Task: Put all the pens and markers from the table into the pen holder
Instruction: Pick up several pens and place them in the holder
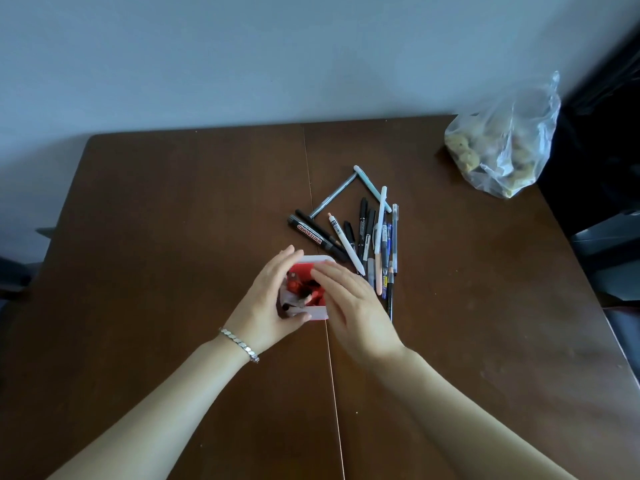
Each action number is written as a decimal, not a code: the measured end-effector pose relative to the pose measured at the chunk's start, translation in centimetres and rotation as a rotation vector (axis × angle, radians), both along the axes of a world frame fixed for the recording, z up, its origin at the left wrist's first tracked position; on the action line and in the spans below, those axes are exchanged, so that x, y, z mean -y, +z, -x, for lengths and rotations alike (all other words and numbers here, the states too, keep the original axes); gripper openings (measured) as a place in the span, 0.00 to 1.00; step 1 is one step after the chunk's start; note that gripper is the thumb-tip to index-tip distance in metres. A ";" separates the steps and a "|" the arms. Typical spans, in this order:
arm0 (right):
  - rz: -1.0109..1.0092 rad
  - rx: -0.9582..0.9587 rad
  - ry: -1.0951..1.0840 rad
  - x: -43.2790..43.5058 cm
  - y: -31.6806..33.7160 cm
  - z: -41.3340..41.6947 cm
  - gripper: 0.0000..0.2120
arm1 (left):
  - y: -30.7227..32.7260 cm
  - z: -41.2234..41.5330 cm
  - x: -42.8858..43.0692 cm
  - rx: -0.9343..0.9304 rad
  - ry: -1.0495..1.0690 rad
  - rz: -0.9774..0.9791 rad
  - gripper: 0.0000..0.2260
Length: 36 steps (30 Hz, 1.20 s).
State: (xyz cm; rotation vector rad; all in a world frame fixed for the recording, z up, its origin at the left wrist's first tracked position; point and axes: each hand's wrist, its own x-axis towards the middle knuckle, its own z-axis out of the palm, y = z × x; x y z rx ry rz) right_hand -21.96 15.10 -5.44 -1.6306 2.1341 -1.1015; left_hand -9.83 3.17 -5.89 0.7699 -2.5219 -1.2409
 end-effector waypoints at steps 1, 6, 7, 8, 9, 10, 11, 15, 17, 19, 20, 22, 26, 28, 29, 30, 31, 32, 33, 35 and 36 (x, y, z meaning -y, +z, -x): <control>0.018 0.020 0.016 -0.9 0.1 0.6 0.18 | 0.1 0.0 0.0 0.012 0.024 -0.033 0.42; -0.266 0.281 -0.497 -4.5 -1.5 4.5 0.11 | 0.1 0.3 -0.1 0.076 0.067 -0.088 0.43; -0.378 0.338 -0.588 -4.6 -2.2 5.0 0.10 | 0.2 0.4 -0.1 0.086 0.080 -0.082 0.43; -0.466 0.355 -0.633 -4.4 -2.9 5.3 0.11 | 0.2 0.5 -0.2 0.099 0.095 -0.083 0.43; -0.534 0.350 -0.646 -4.2 -3.5 5.4 0.12 | 0.3 0.6 -0.3 0.112 0.105 -0.085 0.43; -0.587 0.350 -0.648 -3.7 -4.1 5.5 0.13 | 0.3 0.8 -0.4 0.121 0.108 -0.081 0.44; -0.630 0.358 -0.658 -3.2 -4.4 5.4 0.14 | 0.3 0.9 -0.4 0.132 0.102 -0.072 0.45; -0.712 0.412 -0.765 -1.9 -4.6 5.5 0.14 | 0.3 1.3 -0.1 0.184 0.084 -0.043 0.47; -0.743 0.440 -0.786 -2.3 -4.3 5.6 0.14 | 0.3 1.1 0.2 0.193 0.116 -0.058 0.47; -0.716 0.457 -0.767 -2.9 -4.0 5.3 0.14 | 0.2 0.8 0.2 0.186 0.143 -0.028 0.46; -0.682 0.456 -0.748 -3.1 -3.9 5.0 0.14 | 0.1 0.5 0.2 0.175 0.150 -0.010 0.45; -0.621 0.441 -0.714 -3.0 -3.7 4.2 0.12 | -0.1 -0.1 0.0 0.149 0.164 0.004 0.43; -0.689 0.334 -0.642 -1.7 -4.4 2.6 0.15 | 0.1 -1.2 -0.2 0.150 0.197 -0.044 0.43; -0.742 0.310 -0.653 -1.2 -4.8 2.0 0.15 | 0.0 -1.3 -0.1 0.161 0.193 -0.049 0.44; -0.755 0.317 -0.663 -1.2 -4.9 1.8 0.14 | -0.1 -1.3 -0.1 0.166 0.187 -0.048 0.44; -0.759 0.335 -0.665 -1.4 -4.9 1.6 0.13 | 0.0 -1.3 -0.1 0.170 0.186 -0.054 0.45; -0.744 0.371 -0.659 -1.8 -4.7 1.3 0.11 | 0.0 -1.3 -0.1 0.170 0.189 -0.063 0.45; -0.704 0.414 -0.643 -2.4 -4.5 0.9 0.08 | 0.0 -1.4 -0.1 0.168 0.193 -0.076 0.45; -0.649 0.461 -0.616 -3.2 -4.1 0.5 0.04 | 0.0 -1.4 -0.2 0.160 0.195 -0.085 0.44; -0.501 0.568 -0.563 -4.5 -2.6 -0.2 0.06 | 0.1 -1.5 -0.4 0.138 0.196 -0.091 0.44; -0.408 0.628 -0.547 -4.7 -1.5 -0.4 0.08 | 0.1 -1.5 -0.4 0.123 0.197 -0.091 0.44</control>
